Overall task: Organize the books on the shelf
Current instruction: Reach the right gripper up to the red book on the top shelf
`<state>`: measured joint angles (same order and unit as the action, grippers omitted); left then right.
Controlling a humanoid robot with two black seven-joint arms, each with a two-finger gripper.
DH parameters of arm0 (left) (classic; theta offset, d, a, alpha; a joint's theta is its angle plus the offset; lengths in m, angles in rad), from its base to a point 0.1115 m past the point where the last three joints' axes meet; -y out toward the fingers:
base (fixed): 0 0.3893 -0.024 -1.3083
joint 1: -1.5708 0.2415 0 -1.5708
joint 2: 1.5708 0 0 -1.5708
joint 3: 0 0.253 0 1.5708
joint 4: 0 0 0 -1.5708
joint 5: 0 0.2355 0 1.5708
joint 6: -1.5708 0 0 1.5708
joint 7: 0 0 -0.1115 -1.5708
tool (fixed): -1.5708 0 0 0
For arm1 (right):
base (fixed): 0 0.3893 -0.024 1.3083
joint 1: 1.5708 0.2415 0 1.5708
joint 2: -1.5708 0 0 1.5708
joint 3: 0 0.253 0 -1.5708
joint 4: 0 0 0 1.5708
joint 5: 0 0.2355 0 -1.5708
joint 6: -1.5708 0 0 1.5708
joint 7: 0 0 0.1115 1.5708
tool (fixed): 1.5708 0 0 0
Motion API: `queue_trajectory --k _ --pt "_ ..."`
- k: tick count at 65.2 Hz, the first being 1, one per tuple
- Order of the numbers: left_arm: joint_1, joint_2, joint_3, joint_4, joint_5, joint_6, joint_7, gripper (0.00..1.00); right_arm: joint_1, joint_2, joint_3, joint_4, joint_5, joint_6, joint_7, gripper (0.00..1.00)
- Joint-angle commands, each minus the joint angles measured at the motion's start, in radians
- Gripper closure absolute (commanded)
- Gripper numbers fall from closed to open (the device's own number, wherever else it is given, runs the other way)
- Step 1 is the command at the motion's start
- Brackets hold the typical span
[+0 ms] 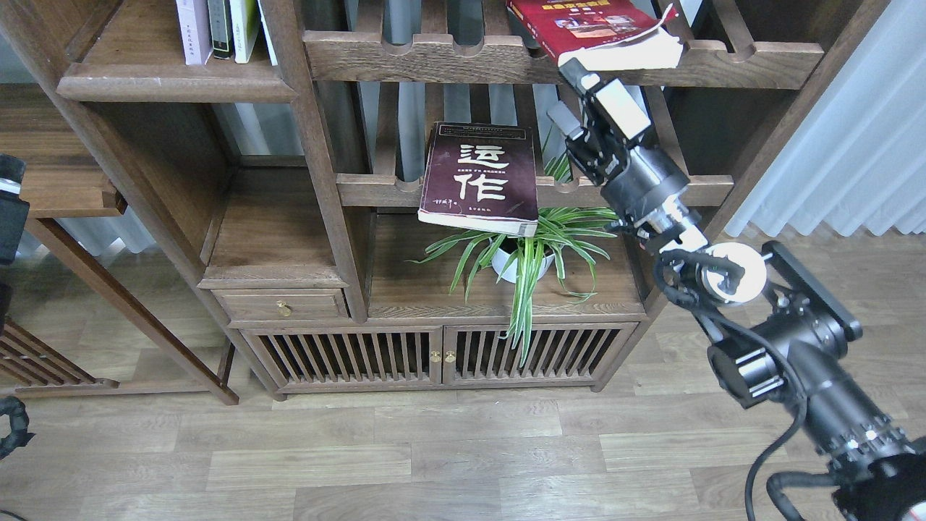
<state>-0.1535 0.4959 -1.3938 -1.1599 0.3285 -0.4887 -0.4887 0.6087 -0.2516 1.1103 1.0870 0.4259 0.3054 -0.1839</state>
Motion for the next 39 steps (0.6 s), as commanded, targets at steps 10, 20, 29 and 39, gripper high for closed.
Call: queue_trajectory --k 10,20,29,39 --pt "-0.001 0.000 -0.019 0.000 -0.002 0.000 0.000 0.00 0.039 -0.001 0.005 -0.036 0.001 -0.043 0.000 0.00" --pt "-0.001 0.000 -0.019 0.002 -0.002 0.000 0.000 0.00 0.068 0.000 0.028 -0.061 0.002 -0.080 0.000 0.02" --pt "-0.001 0.000 -0.019 0.006 -0.002 0.000 0.000 0.00 0.075 0.002 0.060 -0.061 0.005 -0.127 0.001 0.06" --pt "-0.001 0.000 -0.019 0.009 -0.002 0.000 0.000 0.00 0.077 0.003 0.075 -0.061 0.008 -0.141 0.001 0.18"
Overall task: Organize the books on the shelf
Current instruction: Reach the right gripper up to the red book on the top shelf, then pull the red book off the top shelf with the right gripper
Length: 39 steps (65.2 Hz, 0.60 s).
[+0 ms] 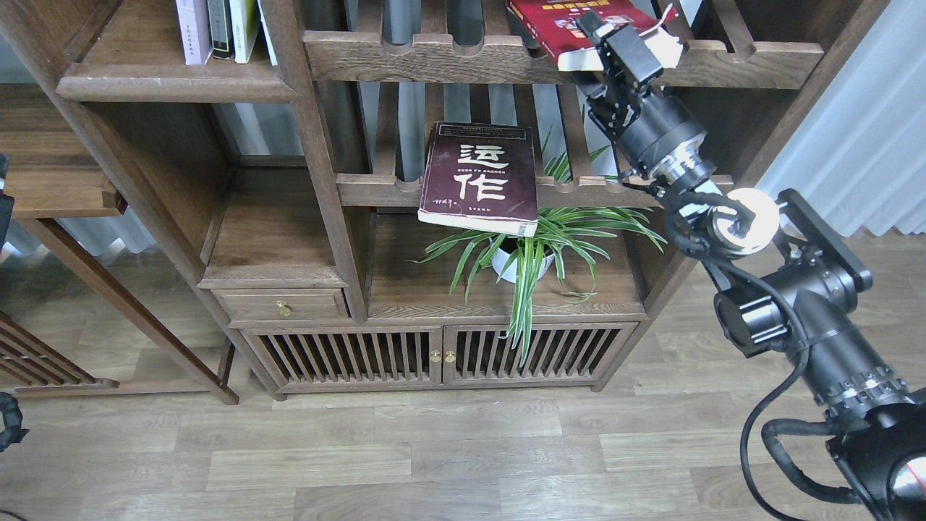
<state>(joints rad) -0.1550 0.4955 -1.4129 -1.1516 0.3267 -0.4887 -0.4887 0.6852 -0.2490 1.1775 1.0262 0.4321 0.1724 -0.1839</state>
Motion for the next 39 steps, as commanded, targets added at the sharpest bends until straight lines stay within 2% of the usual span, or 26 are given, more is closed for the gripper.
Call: queue_trajectory --k 1,8,15,19,22,27,30,39 --pt "0.000 0.000 0.000 0.001 0.000 0.000 0.000 0.00 -0.001 0.000 0.008 0.000 0.002 -0.010 0.001 0.19" --pt "-0.001 0.000 -0.003 0.001 0.000 0.000 0.000 0.00 -0.004 -0.001 0.008 -0.001 0.002 -0.040 0.003 0.27" --pt "-0.009 0.000 -0.003 0.001 0.000 0.000 0.000 0.00 -0.004 -0.001 0.008 -0.001 0.002 -0.140 0.007 0.32" --pt "-0.011 0.000 -0.005 0.001 0.000 0.000 0.000 0.00 -0.004 -0.001 0.008 -0.003 0.002 -0.162 0.007 0.40" --pt "-0.011 0.000 -0.011 0.001 0.000 0.000 0.000 0.00 -0.006 0.000 0.013 -0.003 0.004 -0.160 0.009 0.53" --pt "-0.009 0.000 -0.014 0.001 0.000 0.000 0.000 0.00 -0.009 0.002 0.030 -0.003 0.004 -0.160 0.011 0.63" --pt "-0.009 0.000 -0.015 0.001 0.000 0.000 0.000 0.00 -0.010 0.007 0.042 -0.001 0.005 -0.159 0.017 0.73" --pt "-0.009 0.000 -0.017 0.001 0.000 0.000 0.000 0.00 -0.010 0.025 0.067 0.005 0.008 -0.152 0.034 0.88"
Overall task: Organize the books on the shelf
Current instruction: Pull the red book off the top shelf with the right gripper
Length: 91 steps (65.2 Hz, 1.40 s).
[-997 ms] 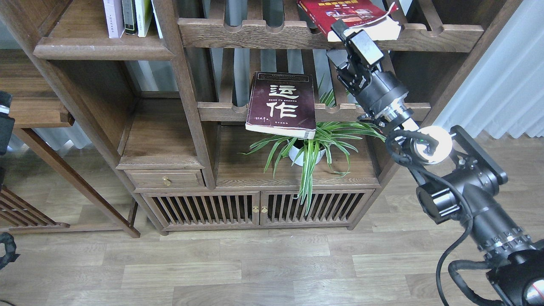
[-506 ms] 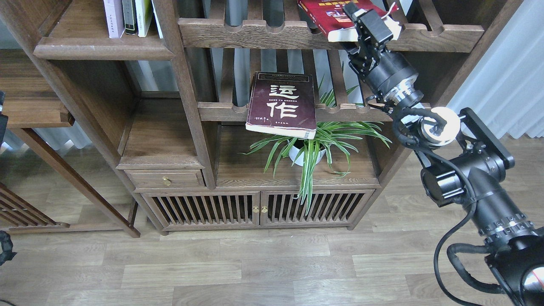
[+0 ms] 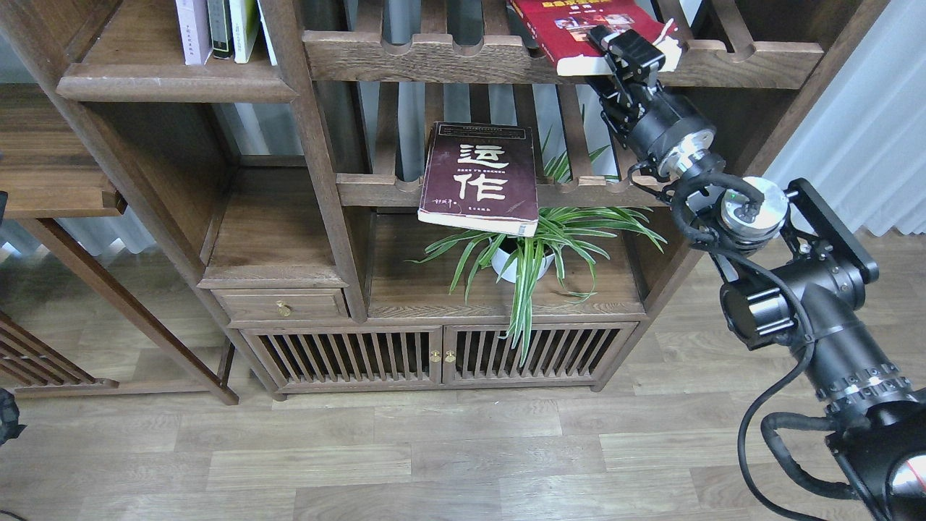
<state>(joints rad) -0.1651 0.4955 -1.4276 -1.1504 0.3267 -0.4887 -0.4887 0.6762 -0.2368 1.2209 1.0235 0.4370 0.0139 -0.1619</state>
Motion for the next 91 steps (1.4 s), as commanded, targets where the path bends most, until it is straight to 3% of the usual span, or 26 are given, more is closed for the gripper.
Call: queue_trajectory --k 1,4,17,18,28,43,64,78,91 --pt "0.001 0.000 -0.002 0.000 0.000 0.000 0.000 0.00 -0.001 0.013 0.026 0.009 0.003 0.008 0.012 0.89" --pt "0.001 0.000 -0.002 0.000 0.000 0.000 0.000 0.00 -0.004 0.014 0.038 0.015 0.009 0.026 0.012 0.94" --pt "0.002 -0.005 -0.002 0.003 0.000 0.000 0.000 0.00 -0.089 0.002 0.045 0.102 0.020 0.130 0.002 0.96" --pt "0.002 -0.012 -0.001 0.012 0.000 0.000 0.000 0.00 -0.146 -0.025 0.046 0.172 0.029 0.147 -0.001 0.96" --pt "0.004 -0.052 0.001 0.026 0.002 0.000 0.000 0.00 -0.346 -0.085 0.091 0.363 0.074 0.187 -0.002 0.96" --pt "0.010 -0.084 0.019 0.041 0.002 0.000 0.000 0.00 -0.697 -0.226 0.144 0.469 0.083 0.475 -0.010 0.96" --pt "0.015 -0.152 0.124 0.064 0.003 0.000 0.000 0.00 -1.040 -0.280 0.170 0.451 0.115 0.475 -0.011 0.96" --pt "0.085 -0.285 0.298 0.067 0.002 0.000 0.091 0.00 -1.109 -0.248 0.109 0.411 0.106 0.475 -0.094 0.95" --pt "0.130 -0.406 0.391 0.069 0.000 0.000 0.140 0.00 -1.121 -0.164 0.049 0.379 0.062 0.475 -0.114 0.95"
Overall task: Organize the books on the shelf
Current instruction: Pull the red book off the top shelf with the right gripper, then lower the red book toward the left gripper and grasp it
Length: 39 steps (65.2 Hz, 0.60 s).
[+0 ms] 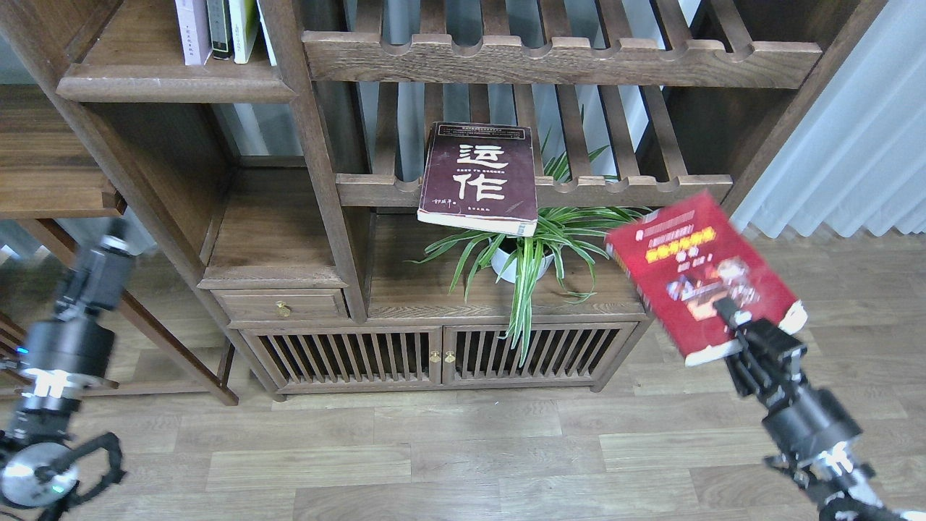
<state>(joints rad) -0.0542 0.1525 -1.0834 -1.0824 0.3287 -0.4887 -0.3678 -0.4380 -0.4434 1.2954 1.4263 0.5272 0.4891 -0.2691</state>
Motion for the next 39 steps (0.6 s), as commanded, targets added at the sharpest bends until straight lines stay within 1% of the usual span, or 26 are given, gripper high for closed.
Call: queue_trajectory --k 1,8,11,13,14,17,18,19,20,22,23,25,28,31,39 --pt "0.024 -0.073 0.056 0.001 -0.003 0.000 0.020 0.00 -0.008 0.052 -0.030 -0.030 -0.035 0.000 -0.007 0.95" --pt "0.030 -0.108 0.103 0.001 -0.054 0.000 0.024 0.00 -0.005 0.110 -0.077 -0.053 -0.059 0.000 -0.021 0.95" --pt "0.030 -0.128 0.125 0.001 -0.100 0.000 0.038 0.00 0.001 0.141 -0.096 -0.061 -0.062 0.000 -0.030 0.95" --pt "0.030 -0.146 0.132 0.001 -0.141 0.000 0.061 0.01 0.004 0.167 -0.110 -0.064 -0.064 0.000 -0.039 0.95" --pt "0.030 -0.152 0.135 0.001 -0.169 0.000 0.085 0.01 0.005 0.186 -0.119 -0.067 -0.065 0.000 -0.045 0.95" --pt "0.031 -0.152 0.142 -0.001 -0.217 0.000 0.125 0.01 0.012 0.215 -0.129 -0.072 -0.066 0.000 -0.055 0.95" --pt "0.033 -0.152 0.145 -0.001 -0.246 0.000 0.156 0.01 0.016 0.235 -0.137 -0.075 -0.067 0.000 -0.061 0.95" --pt "0.033 -0.152 0.148 -0.001 -0.260 0.000 0.171 0.01 0.019 0.242 -0.140 -0.076 -0.067 0.000 -0.064 0.95" --pt "0.034 -0.152 0.157 -0.001 -0.292 0.000 0.206 0.01 0.025 0.262 -0.148 -0.083 -0.067 0.000 -0.068 0.95" --pt "0.037 -0.152 0.168 -0.001 -0.313 0.000 0.234 0.02 0.030 0.278 -0.154 -0.090 -0.070 0.000 -0.070 0.95" --pt "0.056 -0.152 0.199 -0.005 -0.368 0.000 0.303 0.03 0.047 0.311 -0.165 -0.112 -0.081 0.000 -0.071 0.95" --pt "0.065 -0.152 0.212 -0.011 -0.393 0.000 0.331 0.04 0.055 0.328 -0.169 -0.121 -0.087 0.000 -0.071 0.94" --pt "0.073 -0.152 0.220 -0.014 -0.422 0.000 0.357 0.05 0.065 0.350 -0.176 -0.133 -0.093 0.000 -0.073 0.94" --pt "0.074 -0.152 0.221 -0.014 -0.442 0.000 0.366 0.05 0.073 0.368 -0.183 -0.139 -0.095 0.000 -0.074 0.94" --pt "0.074 -0.152 0.220 -0.016 -0.462 0.000 0.369 0.05 0.084 0.416 -0.208 -0.153 -0.098 0.000 -0.087 0.94"
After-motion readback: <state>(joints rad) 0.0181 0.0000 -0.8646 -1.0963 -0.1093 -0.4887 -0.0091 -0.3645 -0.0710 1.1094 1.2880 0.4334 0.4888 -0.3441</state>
